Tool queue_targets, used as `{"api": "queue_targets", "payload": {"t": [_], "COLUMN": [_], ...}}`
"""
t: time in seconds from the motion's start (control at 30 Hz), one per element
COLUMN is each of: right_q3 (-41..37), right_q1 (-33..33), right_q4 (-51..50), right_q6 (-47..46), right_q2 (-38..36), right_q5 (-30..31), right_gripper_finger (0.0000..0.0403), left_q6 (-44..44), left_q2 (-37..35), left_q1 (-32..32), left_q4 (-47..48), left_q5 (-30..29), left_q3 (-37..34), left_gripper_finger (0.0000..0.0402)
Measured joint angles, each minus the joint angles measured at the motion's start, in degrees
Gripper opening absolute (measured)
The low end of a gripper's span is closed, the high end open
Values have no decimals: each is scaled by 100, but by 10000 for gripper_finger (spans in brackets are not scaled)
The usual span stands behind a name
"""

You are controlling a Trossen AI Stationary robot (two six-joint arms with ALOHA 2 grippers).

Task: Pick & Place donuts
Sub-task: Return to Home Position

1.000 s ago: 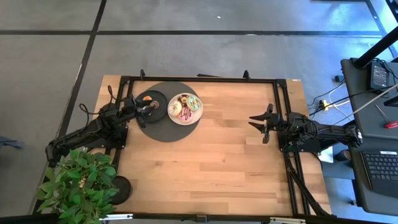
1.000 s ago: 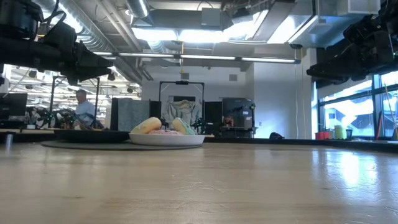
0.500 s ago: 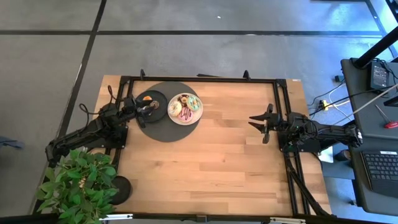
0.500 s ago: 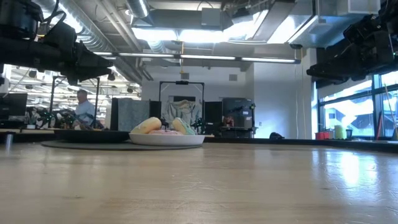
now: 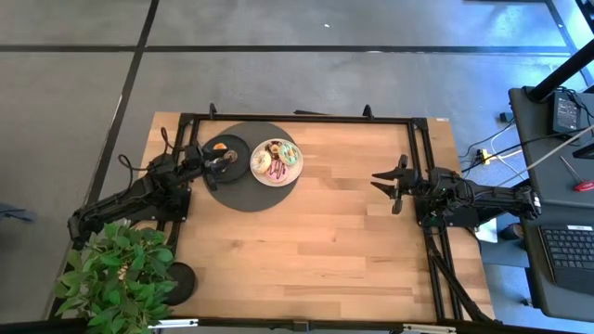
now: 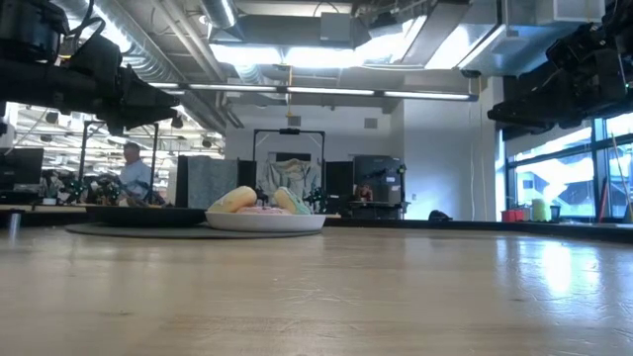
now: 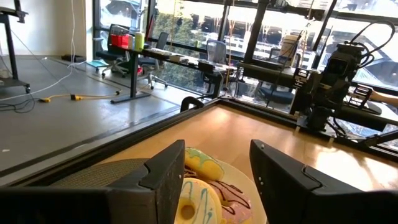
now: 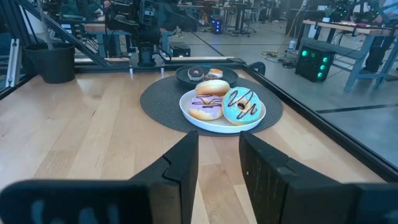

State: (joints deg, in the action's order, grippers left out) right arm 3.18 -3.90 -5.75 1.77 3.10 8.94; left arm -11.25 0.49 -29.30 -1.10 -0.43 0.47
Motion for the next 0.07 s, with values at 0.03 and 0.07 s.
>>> {"api": "queue_targets", "payload": {"t": [0.03,0.07], "right_q3": [0,0], "right_q1": [0,0], "right_q4": [0,-1], "right_q6": [5,12], "right_q2": [-1,-1], "right_q5": [0,0], "right_gripper_finger": [118,118], "left_q6": [0,0], "left_q2": [-2,-2], "left_q1": [0,0], "left_q4": [2,2], "left_q5": [0,0], "left_q3": [0,0], "left_gripper_finger": [178,178]}}
